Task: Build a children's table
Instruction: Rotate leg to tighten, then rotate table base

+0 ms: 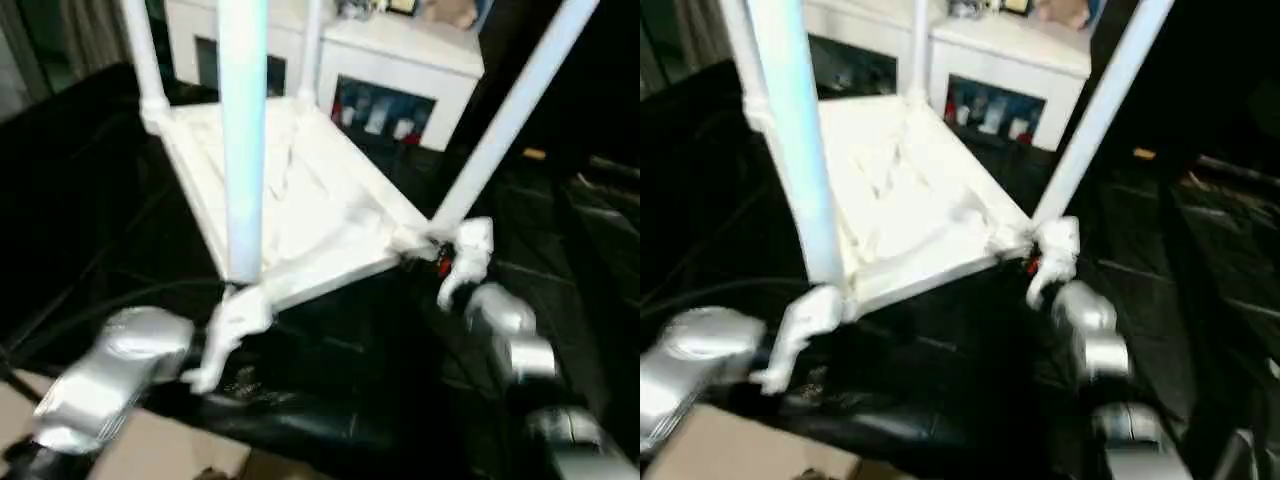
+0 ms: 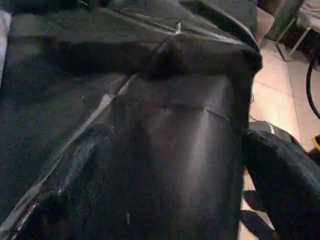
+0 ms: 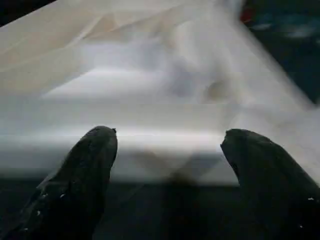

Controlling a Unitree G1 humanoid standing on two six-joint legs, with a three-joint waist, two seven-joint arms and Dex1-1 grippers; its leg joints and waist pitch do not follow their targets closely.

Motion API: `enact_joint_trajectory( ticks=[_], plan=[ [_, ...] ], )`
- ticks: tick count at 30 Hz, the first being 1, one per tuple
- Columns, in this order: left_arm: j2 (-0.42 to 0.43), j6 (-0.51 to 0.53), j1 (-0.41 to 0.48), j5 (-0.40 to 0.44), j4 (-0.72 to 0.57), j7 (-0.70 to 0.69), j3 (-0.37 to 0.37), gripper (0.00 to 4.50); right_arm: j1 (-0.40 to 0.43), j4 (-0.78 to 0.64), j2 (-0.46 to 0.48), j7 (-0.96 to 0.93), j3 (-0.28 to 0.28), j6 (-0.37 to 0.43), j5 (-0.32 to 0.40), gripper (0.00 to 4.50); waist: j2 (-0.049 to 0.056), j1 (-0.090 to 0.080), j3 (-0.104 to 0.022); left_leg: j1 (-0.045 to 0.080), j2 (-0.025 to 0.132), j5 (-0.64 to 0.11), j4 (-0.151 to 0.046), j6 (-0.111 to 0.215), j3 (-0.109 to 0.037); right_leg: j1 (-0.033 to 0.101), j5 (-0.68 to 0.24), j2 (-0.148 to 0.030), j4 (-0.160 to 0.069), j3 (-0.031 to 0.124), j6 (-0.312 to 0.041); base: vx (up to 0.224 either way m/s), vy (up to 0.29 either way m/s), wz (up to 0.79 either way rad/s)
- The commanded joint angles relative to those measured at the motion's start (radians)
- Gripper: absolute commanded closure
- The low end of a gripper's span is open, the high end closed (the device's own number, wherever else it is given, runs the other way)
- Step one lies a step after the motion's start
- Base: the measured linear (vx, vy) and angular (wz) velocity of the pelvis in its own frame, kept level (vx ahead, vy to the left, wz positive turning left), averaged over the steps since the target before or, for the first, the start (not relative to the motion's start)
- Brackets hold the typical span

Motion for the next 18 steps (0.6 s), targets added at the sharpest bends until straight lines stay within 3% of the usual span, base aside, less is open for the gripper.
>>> enact_joint_trajectory(
  ticks=[1,5,9,10,12,16,18],
  plan=[
    [0.050,0.007,0.026,-0.040,-0.027,-0.041,0.061,0.01,0.040,-0.063,-0.047,0.042,0.004,0.015,-0.006,0.70,0.015,-0.005,-0.051,0.022,0.014,-0.359,-0.083,-0.015,-0.005,0.025,-0.291,-0.014,-0.068,0.015,-0.159,0.000,0.000,0.00],
    [0.130,0.009,0.040,-0.073,0.027,-0.074,0.176,0.01,0.100,-0.094,-0.071,0.020,-0.029,0.025,0.008,0.70,0.017,-0.006,-0.047,0.028,0.013,-0.414,-0.085,-0.031,-0.006,0.017,-0.358,-0.011,-0.075,0.016,-0.147,0.000,0.000,0.00],
    [0.164,-0.031,-0.014,-0.063,0.115,-0.044,0.223,0.01,0.143,-0.111,-0.090,0.003,-0.033,0.036,-0.011,0.70,0.020,-0.004,-0.046,0.033,0.012,-0.446,-0.085,-0.042,-0.009,0.011,-0.388,-0.013,-0.081,0.017,-0.137,0.000,0.000,0.00],
    [0.171,-0.041,-0.033,-0.063,0.143,-0.040,0.232,0.01,0.151,-0.111,-0.096,-0.009,-0.030,0.041,-0.023,0.70,0.023,-0.005,-0.047,0.029,0.012,-0.444,-0.087,-0.046,-0.013,0.016,-0.374,-0.015,-0.077,0.016,-0.142,0.000,0.000,0.00],
    [0.179,-0.068,-0.058,-0.060,0.183,-0.038,0.240,0.01,0.155,-0.106,-0.102,-0.032,-0.026,0.043,-0.040,0.70,0.020,-0.005,-0.048,0.029,0.010,-0.440,-0.087,-0.049,-0.012,0.016,-0.372,-0.014,-0.078,0.015,-0.141,0.000,0.000,0.00],
    [0.132,-0.115,-0.124,-0.080,0.241,-0.019,0.258,0.01,0.141,-0.077,-0.104,-0.081,-0.024,0.058,-0.061,0.70,0.020,-0.005,-0.053,0.029,0.010,-0.405,-0.086,-0.051,-0.011,0.021,-0.308,-0.016,-0.069,0.015,-0.159,0.000,0.000,0.00],
    [0.062,-0.108,-0.173,-0.119,0.244,-0.008,0.258,0.01,0.126,-0.049,-0.101,-0.117,-0.021,0.062,-0.088,0.70,0.020,-0.003,-0.056,0.032,0.010,-0.377,-0.082,-0.052,-0.007,0.022,-0.258,-0.016,-0.065,0.015,-0.178,0.000,0.000,0.00]
  ],
)
